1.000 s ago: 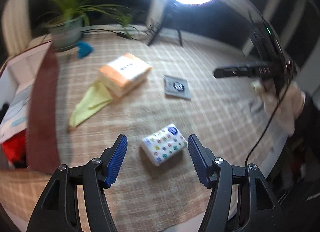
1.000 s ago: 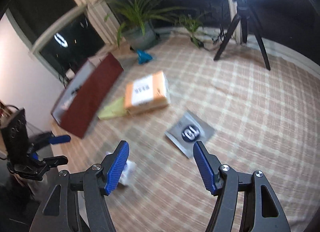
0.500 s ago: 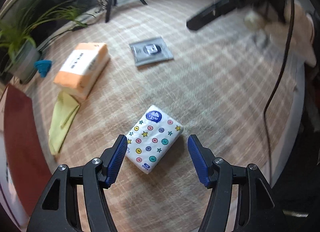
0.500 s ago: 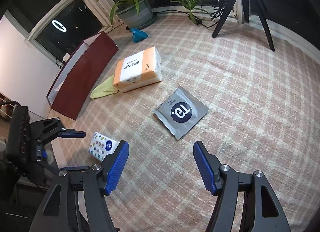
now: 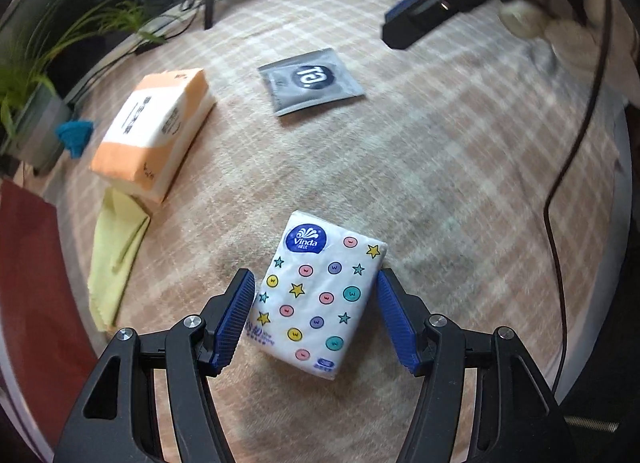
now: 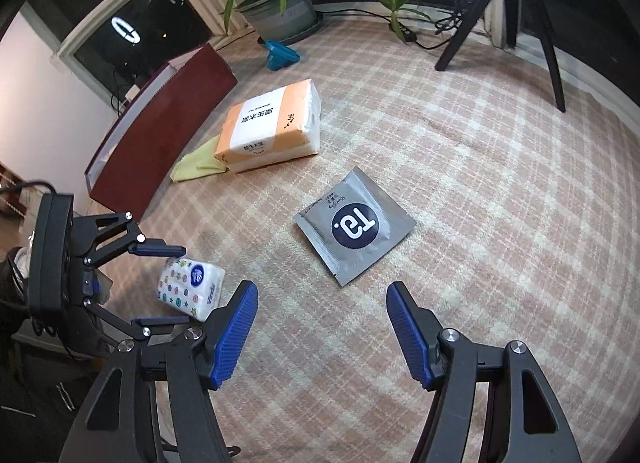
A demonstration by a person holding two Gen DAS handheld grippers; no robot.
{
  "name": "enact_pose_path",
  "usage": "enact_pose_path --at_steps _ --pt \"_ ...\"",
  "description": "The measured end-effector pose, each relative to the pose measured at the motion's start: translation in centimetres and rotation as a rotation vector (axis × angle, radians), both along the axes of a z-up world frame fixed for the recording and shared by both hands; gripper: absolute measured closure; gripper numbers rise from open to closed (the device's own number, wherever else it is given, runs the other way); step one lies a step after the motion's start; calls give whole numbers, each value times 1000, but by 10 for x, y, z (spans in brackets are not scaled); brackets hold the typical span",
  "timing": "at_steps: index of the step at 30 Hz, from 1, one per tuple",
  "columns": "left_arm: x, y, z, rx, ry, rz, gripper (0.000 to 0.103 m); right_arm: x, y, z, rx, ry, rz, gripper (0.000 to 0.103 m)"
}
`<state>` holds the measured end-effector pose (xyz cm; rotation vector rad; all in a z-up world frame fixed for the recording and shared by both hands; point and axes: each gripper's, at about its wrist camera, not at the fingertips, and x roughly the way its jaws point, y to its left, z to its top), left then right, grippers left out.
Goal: Organize soft objects
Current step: 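Close the left tool on the Vinda tissue pack while the right tool moves to the grey sachet, then close the right tool on the grey sachet while the left tool holds the tissue pack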
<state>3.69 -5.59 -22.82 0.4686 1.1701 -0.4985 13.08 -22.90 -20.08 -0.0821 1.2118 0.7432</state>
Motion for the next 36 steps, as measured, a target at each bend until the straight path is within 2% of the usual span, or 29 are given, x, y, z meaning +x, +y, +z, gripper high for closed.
enact_pose_path --at_steps 7,12,16,22,29,36 --pt "12 13 -8 -89 -10 182 41 10 5 -7 -24 -52 25 40" --pt "19 18 -12 -166 -5 289 41 18 10 -12 -47 -132 63 40" --pt "21 15 -11 -201 -19 325 41 27 19 -21 -105 -155 119 40" --pt "21 13 -12 -226 -28 375 41 54 34 -34 -127 -107 186 40" --pt "15 21 -11 -233 -11 388 41 73 51 -52 -161 -67 252 40" --pt "11 23 -11 -202 -17 405 41 69 59 -53 -143 -51 307 39"
